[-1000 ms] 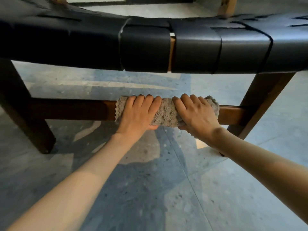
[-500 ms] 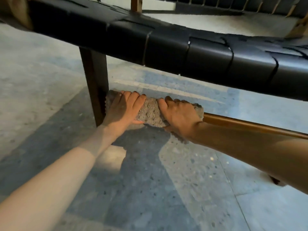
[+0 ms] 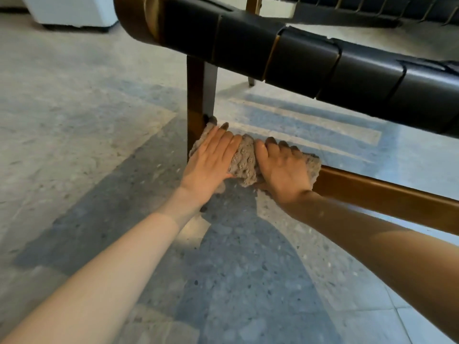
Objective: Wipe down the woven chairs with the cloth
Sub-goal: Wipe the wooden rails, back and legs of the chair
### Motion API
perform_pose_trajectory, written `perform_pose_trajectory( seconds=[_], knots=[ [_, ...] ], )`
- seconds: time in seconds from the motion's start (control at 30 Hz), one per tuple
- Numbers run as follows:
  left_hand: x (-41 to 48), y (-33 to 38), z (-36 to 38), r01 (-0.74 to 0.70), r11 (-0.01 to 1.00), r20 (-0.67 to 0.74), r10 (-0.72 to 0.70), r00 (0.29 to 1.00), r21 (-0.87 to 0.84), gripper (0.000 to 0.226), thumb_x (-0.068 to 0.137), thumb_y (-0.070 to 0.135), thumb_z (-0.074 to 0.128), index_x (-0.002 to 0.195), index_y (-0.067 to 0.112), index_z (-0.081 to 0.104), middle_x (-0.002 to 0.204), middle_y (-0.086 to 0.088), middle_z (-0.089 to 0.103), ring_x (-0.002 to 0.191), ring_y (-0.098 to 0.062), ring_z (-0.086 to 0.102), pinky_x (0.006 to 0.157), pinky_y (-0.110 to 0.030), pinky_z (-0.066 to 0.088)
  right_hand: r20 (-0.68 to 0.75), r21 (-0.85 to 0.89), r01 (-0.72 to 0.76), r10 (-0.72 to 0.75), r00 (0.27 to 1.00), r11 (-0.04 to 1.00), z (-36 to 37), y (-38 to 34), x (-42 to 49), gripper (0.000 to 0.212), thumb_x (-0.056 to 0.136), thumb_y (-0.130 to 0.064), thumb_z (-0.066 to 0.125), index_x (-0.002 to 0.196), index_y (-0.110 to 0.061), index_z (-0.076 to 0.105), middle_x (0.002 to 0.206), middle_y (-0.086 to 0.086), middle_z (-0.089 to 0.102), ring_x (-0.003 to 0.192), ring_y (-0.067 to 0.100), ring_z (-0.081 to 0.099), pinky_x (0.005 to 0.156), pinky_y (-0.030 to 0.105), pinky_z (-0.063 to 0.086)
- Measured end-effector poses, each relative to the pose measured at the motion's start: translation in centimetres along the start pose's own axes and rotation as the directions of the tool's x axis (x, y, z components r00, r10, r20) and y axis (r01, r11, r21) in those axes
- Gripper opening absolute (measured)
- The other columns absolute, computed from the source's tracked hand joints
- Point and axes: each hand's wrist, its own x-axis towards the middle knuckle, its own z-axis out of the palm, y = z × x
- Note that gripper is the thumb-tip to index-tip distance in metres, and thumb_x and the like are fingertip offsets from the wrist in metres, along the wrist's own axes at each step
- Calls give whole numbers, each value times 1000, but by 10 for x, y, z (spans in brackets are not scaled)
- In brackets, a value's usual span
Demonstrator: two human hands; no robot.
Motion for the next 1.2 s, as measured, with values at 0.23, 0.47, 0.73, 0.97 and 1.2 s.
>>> perform_pose_trajectory(
  seconds=[0.23, 0.47, 0.73, 0.97, 1.2],
  knots=[
    [-22, 7, -15, 175, 915, 175, -118, 978, -364, 82, 83, 24, 68, 147, 3, 22, 154, -12, 24, 145, -24, 16, 118, -30, 1, 162, 265, 113, -159, 974, 958, -14, 8, -9, 119, 68, -80, 52, 152, -9, 4, 155, 11, 19, 140, 29, 21, 114, 42, 16],
    [-20, 21, -19, 372, 744, 101, -383, 918, -555, 55, 87, 1, 57, 139, 9, 42, 146, -11, 35, 135, -26, 29, 112, -30, 28, 71, 624, -70, 33, 997, 778, -32, 49, -11, 36, 101, -25, 44, 134, -15, 54, 132, 9, 55, 121, 26, 47, 100, 31, 34],
    [-13, 6, -29, 506, 690, 84, -548, 832, -518, 16, 91, 12, 57, 106, 9, 62, 108, -4, 42, 92, -1, 44, 67, -14, 38, -34, 580, -121, 173, 984, 805, -32, 35, -12, 12, 99, -34, 49, 104, -28, 57, 97, 0, 65, 85, 20, 58, 64, 30, 44],
    [-30, -29, -42, 644, 165, 244, -833, 496, -747, 19, 89, 6, 57, 96, 24, 55, 64, 9, 46, 60, -2, 46, 61, -25, 42, -244, 828, 44, 289, 926, 559, -54, -28, 0, 14, 99, -27, 50, 100, -20, 63, 84, -4, 67, 76, 13, 62, 67, 30, 53],
    [16, -65, -57, 490, -77, 343, -806, 483, -868, 26, 95, 16, 53, 118, 24, 48, 128, -5, 52, 104, -7, 54, 87, -19, 51, -28, 995, -23, 489, 872, 98, -72, -60, 47, 16, 96, -16, 54, 110, -19, 59, 102, -10, 55, 98, 6, 54, 92, 17, 44]
  ],
)
